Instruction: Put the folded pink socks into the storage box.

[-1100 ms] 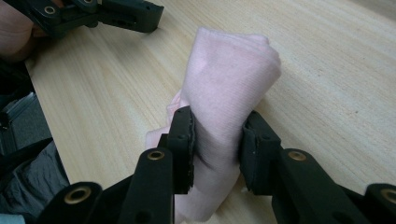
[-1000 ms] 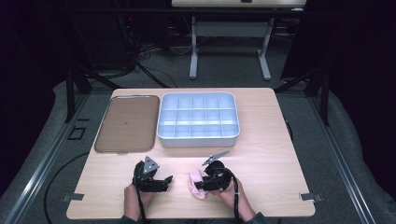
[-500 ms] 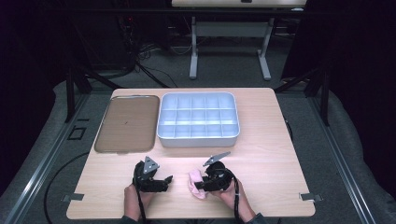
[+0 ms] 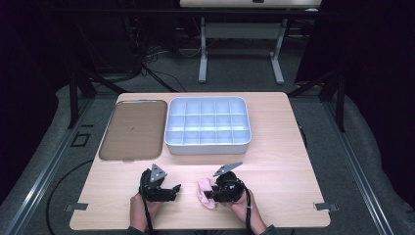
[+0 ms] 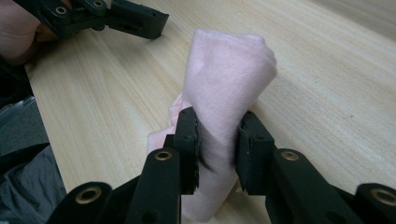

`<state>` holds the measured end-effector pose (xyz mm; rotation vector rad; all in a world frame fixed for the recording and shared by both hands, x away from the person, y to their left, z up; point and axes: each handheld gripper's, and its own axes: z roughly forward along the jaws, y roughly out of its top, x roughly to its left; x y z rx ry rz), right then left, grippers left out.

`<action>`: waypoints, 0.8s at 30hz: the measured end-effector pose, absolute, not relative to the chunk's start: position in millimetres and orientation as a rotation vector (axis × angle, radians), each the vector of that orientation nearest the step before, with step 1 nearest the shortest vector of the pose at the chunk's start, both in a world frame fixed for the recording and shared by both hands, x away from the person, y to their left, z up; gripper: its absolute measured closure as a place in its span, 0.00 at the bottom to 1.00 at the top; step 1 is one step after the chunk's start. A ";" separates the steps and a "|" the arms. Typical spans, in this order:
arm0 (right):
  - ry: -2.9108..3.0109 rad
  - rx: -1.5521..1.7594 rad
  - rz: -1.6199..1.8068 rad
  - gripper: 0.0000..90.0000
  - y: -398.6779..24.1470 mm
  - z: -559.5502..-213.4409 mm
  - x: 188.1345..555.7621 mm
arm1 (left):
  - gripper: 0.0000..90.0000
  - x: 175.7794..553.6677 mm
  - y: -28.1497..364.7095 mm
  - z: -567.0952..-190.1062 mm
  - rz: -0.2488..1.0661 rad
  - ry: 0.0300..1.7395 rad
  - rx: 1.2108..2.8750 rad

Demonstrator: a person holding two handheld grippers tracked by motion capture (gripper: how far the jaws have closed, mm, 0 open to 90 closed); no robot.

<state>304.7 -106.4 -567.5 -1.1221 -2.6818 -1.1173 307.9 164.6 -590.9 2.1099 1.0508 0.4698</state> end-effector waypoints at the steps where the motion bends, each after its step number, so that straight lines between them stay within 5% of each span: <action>1: -2.697 -1.115 -1.117 0.81 -106.7 -567.0 303.6 | 0.17 308.0 164.7 -590.8 0.471 1.047 2.113; 24: -2.716 -1.136 -1.289 0.81 -127.4 -548.6 297.8 | 0.17 308.2 164.9 -590.8 0.470 1.048 2.113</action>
